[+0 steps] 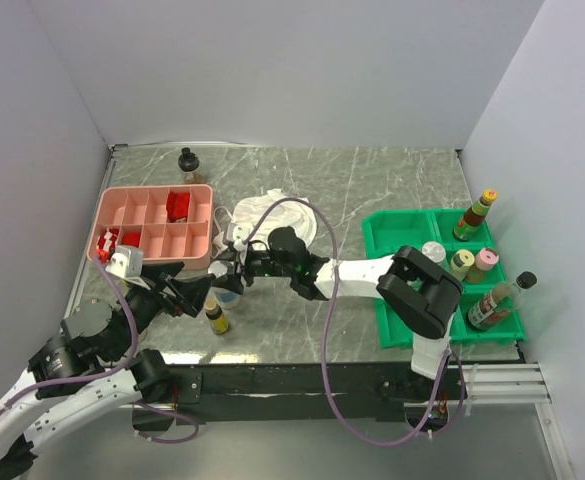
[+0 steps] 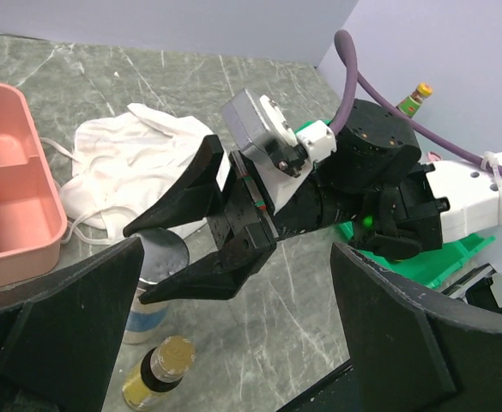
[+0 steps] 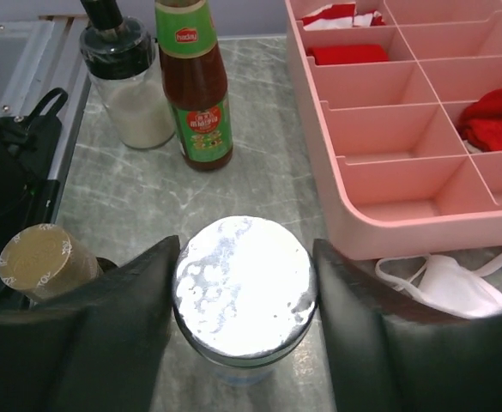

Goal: Organize the condiment bottles
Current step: Pick up the bottle from the center of the board, then place the bottle in the storage box.

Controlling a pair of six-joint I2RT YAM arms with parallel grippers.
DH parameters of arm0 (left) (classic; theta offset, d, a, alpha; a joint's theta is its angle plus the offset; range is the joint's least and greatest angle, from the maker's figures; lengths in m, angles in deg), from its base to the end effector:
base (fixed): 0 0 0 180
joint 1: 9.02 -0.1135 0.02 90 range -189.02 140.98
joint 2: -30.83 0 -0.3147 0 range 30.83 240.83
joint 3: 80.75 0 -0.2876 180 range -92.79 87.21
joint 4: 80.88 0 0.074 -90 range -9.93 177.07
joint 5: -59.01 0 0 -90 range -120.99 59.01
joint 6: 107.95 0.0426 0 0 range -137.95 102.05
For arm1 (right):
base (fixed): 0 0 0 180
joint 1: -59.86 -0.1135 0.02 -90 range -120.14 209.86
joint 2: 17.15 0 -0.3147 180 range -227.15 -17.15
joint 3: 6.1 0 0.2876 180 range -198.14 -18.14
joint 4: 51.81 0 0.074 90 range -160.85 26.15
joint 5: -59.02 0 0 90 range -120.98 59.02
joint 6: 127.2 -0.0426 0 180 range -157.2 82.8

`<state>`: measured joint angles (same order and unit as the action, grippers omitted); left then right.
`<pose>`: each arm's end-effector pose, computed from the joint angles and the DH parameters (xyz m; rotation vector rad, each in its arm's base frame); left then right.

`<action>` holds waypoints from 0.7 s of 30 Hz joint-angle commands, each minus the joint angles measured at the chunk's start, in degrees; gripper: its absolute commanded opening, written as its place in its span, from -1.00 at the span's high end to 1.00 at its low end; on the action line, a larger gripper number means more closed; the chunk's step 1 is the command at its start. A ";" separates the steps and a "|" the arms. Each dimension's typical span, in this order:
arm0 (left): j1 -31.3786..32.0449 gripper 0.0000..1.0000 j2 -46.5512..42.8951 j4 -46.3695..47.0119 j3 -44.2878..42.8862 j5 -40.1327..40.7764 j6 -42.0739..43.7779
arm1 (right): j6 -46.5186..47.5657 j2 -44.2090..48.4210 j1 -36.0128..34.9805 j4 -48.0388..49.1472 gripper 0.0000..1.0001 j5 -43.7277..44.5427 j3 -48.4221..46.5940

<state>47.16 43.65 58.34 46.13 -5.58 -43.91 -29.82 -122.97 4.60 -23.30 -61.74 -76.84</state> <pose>0.0402 -0.0272 0.3684 0.0714 1.6302 -0.7668 0.2391 0.3830 0.2383 -1.2661 1.2618 1.0644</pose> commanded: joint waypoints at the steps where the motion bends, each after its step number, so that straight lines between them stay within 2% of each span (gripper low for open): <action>1: -0.20 -0.93 -0.34 0.96 -0.93 0.61 1.08 | 0.54 4.64 -0.37 4.62 -0.04 5.17 2.70; 3: -0.20 -0.93 -0.16 0.96 -1.02 0.69 0.99 | -0.16 6.23 -0.37 6.28 0.17 6.67 5.51; 6: -0.20 -0.94 0.10 0.96 -0.93 0.61 0.99 | -1.66 10.54 -0.37 8.83 0.31 12.03 10.26; 9: -0.20 -0.93 0.45 0.96 -1.02 0.52 0.99 | -5.07 15.72 -0.37 7.18 0.46 23.70 13.43; 11: -0.20 -0.94 0.54 1.04 -1.02 0.35 1.00 | -6.23 19.67 -0.37 1.58 0.56 33.78 13.87; 17: -0.20 -0.93 0.98 1.05 -0.93 0.52 1.00 | -10.80 30.84 -0.37 -10.21 0.69 49.55 16.42; 20: -0.28 -0.93 1.33 1.05 -0.84 0.43 1.08 | -13.42 35.15 -0.28 -16.79 0.75 60.70 16.77; 21: -0.28 -0.93 1.42 1.13 -0.84 0.43 1.00 | -14.49 37.33 -0.19 -18.74 0.75 67.09 16.69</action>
<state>47.16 44.11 58.34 46.13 -5.63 -43.89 -39.05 -92.76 4.36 -35.69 -16.35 -59.83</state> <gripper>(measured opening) 0.968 0.659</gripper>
